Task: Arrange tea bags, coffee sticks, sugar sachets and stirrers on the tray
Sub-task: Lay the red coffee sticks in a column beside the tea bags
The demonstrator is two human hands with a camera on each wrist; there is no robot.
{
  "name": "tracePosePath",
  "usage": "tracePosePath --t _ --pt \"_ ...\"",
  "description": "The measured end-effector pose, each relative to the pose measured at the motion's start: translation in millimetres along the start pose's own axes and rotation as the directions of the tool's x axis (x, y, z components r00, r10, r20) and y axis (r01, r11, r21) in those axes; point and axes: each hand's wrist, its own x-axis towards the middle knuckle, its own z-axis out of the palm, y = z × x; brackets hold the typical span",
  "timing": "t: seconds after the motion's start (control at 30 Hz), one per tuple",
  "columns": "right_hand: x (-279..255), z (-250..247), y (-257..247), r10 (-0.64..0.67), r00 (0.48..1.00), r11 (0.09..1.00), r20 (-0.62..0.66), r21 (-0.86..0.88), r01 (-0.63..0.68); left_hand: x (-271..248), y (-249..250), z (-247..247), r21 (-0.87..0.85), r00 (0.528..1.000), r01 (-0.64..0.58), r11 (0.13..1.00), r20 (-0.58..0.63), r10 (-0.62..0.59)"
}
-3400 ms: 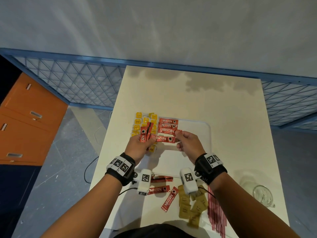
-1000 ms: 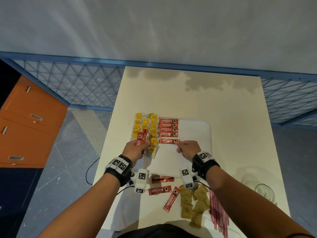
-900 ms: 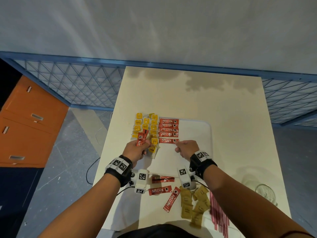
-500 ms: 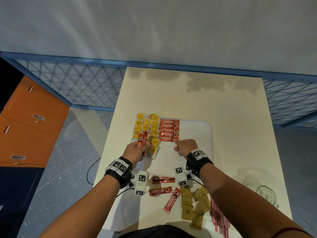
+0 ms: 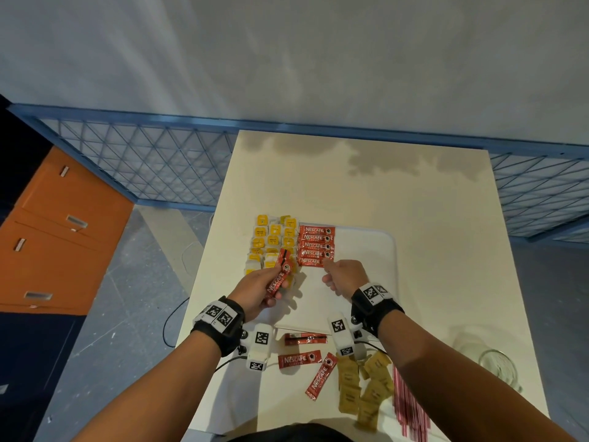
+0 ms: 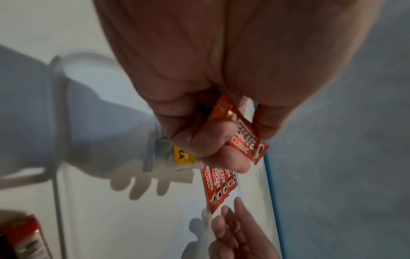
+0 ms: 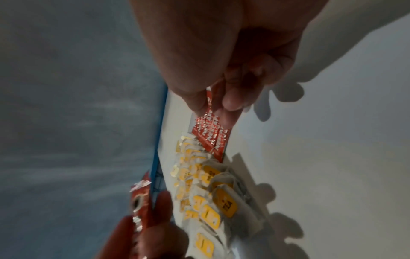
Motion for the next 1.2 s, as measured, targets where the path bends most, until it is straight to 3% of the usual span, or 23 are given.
tracePosePath --t 0.13,0.3,0.53,0.67,0.8,1.0,1.2 --pt "-17.9 3.8 -10.8 -0.157 0.979 0.987 0.126 0.054 0.151 -2.8 -2.1 4.1 0.047 0.999 -0.029 0.999 0.027 0.027" --pt "-37.9 4.6 -20.9 -0.304 0.920 0.949 0.245 -0.009 0.316 -6.8 -3.5 8.0 0.138 0.997 -0.063 0.988 0.054 0.055" --pt "-52.8 -0.2 -20.2 -0.386 0.882 0.907 0.271 -0.065 0.416 -14.6 -1.2 15.4 0.187 0.993 -0.098 0.977 0.089 0.082" --pt "-57.3 -7.3 -18.4 -0.388 0.887 0.913 0.251 -0.029 0.408 -14.1 -1.9 16.5 0.138 0.997 -0.078 0.987 0.037 0.073" --pt "-50.9 -21.3 -15.9 -0.347 0.931 0.937 0.109 0.074 0.341 -9.0 -2.9 15.1 0.050 0.994 -0.064 0.997 -0.085 0.068" --pt "-36.9 -33.3 -5.0 -0.133 0.990 0.965 -0.051 0.221 0.141 -6.5 -4.8 9.8 -0.006 0.981 -0.057 0.998 -0.187 0.055" --pt "-19.4 -17.3 15.1 0.081 0.993 0.970 -0.089 0.236 -0.058 -3.8 -9.7 6.3 0.065 0.977 -0.066 0.996 -0.197 0.077"
